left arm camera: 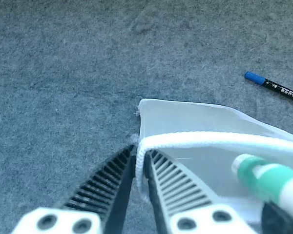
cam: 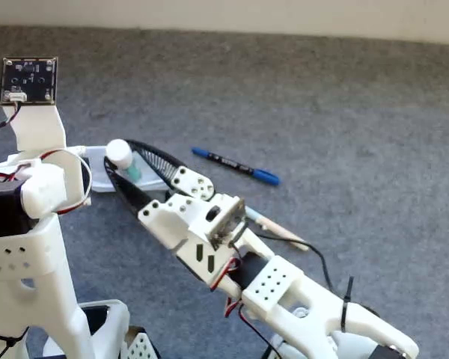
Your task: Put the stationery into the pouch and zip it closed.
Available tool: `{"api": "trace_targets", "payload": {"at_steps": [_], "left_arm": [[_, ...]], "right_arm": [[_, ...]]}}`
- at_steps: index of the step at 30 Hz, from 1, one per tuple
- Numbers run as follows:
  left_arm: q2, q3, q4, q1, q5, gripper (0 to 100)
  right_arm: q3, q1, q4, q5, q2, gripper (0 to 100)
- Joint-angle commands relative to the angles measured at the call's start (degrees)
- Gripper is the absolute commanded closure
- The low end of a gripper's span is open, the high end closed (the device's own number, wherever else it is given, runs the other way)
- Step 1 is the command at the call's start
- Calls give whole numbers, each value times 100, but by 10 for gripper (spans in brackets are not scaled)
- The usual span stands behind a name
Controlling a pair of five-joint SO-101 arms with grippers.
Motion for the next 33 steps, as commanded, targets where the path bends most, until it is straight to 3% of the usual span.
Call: {"api": "trace_targets", "payload": {"at_steps": [1, 17, 23, 30, 33], "left_arm": [[119, -4, 53, 57, 79, 995], [92, 110, 53, 57, 70, 995], [92, 110, 53, 57, 70, 995], [92, 119, 53, 57, 62, 995], [92, 119, 53, 57, 53, 995]], "right_arm": [[119, 171, -145, 44, -22, 994], [769, 163, -127, 70, -31, 991], [796, 84, -110, 70, -84, 816], [998, 13, 31, 79, -523, 808], [980, 22, 673, 62, -1103, 808]]}}
